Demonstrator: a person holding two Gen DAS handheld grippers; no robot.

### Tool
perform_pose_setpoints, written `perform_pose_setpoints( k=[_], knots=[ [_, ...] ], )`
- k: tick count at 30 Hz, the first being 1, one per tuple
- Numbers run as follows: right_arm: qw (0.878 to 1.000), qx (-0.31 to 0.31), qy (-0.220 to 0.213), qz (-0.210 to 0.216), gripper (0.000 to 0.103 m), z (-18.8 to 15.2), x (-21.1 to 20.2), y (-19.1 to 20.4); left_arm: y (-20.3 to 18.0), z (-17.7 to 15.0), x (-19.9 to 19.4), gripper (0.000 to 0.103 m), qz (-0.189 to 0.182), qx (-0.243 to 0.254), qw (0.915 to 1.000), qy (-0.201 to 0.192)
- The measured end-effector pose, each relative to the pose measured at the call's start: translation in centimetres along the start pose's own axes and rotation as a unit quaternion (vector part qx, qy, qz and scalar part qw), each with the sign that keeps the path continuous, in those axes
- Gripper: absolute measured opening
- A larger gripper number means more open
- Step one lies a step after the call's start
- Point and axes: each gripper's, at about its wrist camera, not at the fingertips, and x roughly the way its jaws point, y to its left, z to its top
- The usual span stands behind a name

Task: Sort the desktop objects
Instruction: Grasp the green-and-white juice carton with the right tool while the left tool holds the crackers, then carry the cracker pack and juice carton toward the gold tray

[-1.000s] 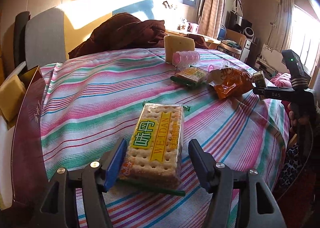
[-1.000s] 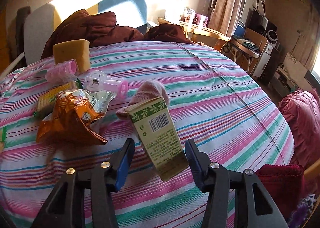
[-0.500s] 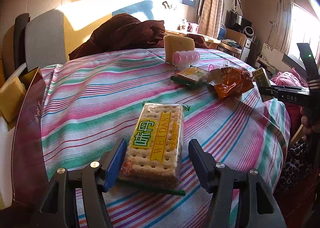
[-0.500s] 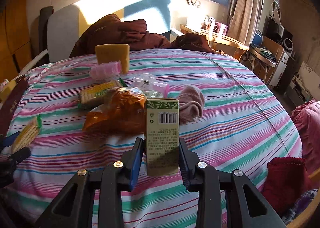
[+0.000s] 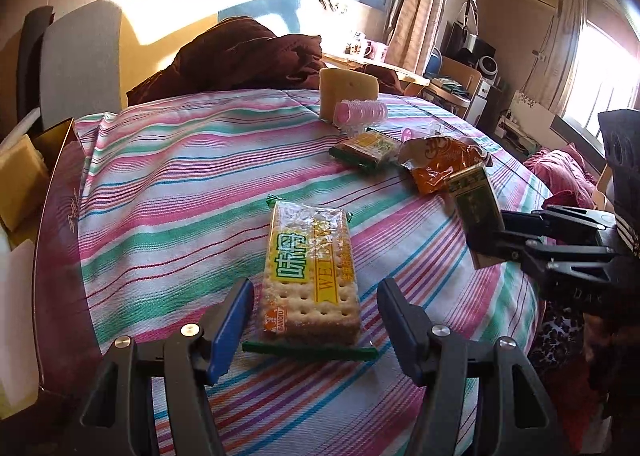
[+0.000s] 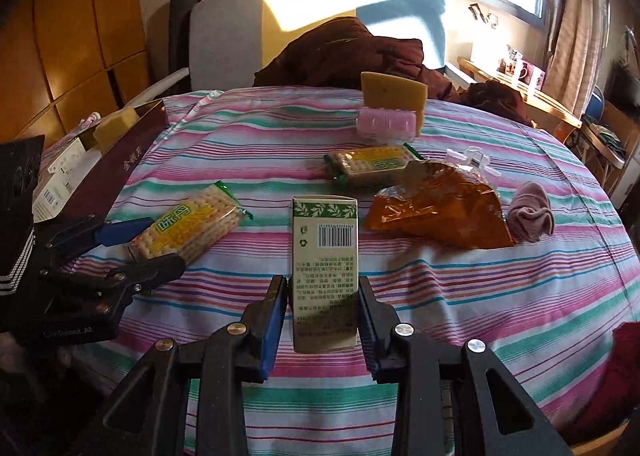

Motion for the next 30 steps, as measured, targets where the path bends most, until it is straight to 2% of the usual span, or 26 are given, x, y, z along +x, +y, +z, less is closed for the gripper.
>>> perform_pose_setpoints(
  k=[8, 10, 12, 16, 21, 24, 30],
  knots=[
    [1.0, 0.006, 0.013, 0.013, 0.035, 0.2, 1.8, 0.2, 0.2, 0.0, -0.4, 0.064, 0.01, 0.004, 0.9998, 0.017],
    [1.0, 0.011, 0.01, 0.017, 0.036, 0.2, 2.0, 0.0, -0.5, 0.4, 0.0, 0.053, 0.012, 0.003, 0.9998, 0.017],
    [1.0, 0.015, 0.009, 0.02, 0.036, 0.1, 2.2, -0.1, -1.1, 0.7, 0.3, 0.048, 0.015, 0.004, 0.9998, 0.015],
    [1.0, 0.019, 0.008, 0.019, 0.036, -0.2, 2.5, -0.2, -2.2, 1.0, 0.9, 0.048, 0.015, -0.004, 0.9998, 0.007],
    [1.0, 0.012, 0.001, 0.016, 0.031, -0.6, 2.2, 0.1, -3.0, 1.1, 0.8, 0.047, 0.006, -0.019, 0.9998, 0.004],
    [1.0, 0.0, -0.001, 0.02, 0.03, -0.6, 2.1, 0.9, -4.8, 2.5, 1.6, 0.047, 0.0, -0.025, 0.9997, -0.001],
    [0.999, -0.011, -0.009, 0.032, 0.03, -0.6, 1.6, 2.3, -5.6, 2.8, -0.1, 0.047, -0.004, -0.031, 0.9993, -0.018]
  ],
)
